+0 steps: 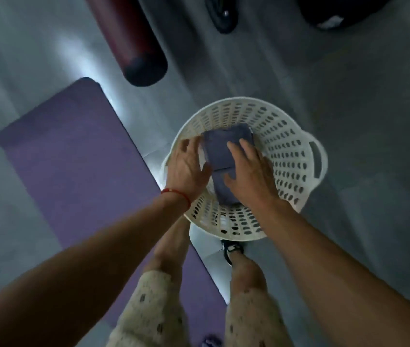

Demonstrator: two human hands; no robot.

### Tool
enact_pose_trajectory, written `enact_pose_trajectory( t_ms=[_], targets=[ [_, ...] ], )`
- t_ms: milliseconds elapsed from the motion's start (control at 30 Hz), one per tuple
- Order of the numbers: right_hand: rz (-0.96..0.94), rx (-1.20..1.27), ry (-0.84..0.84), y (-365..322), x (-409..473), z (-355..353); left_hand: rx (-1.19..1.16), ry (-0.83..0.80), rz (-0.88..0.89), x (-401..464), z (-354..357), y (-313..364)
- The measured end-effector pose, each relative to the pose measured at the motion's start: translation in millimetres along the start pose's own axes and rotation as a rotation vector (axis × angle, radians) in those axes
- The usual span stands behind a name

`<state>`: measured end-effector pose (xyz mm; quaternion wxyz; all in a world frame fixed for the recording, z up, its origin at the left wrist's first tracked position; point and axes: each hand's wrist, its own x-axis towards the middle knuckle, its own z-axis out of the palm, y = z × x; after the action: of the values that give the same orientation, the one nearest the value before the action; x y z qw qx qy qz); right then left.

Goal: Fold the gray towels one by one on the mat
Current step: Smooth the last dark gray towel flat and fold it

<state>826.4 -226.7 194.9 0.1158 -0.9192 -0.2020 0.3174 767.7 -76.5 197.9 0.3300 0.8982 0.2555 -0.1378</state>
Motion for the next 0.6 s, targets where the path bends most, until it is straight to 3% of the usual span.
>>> enact_pose_trajectory(
  t_ms=[233,400,600],
  targets=[
    [-0.310,-0.183,-0.119,-182.1,-114.2,-60.3,-0.306,0.468,-0.297,-184.9,-191.0,-7.1],
    [-0.646,-0.358,-0.252,-336.3,-194.2,-9.2,-0.224,0.767,-0.576,-333.4,-289.6,-115.4],
    [-0.884,-0.503,-0.380,-466.1,-282.5,91.2,-0.193,0.909,-0.818,-466.7,-349.9,-264.1]
  ],
)
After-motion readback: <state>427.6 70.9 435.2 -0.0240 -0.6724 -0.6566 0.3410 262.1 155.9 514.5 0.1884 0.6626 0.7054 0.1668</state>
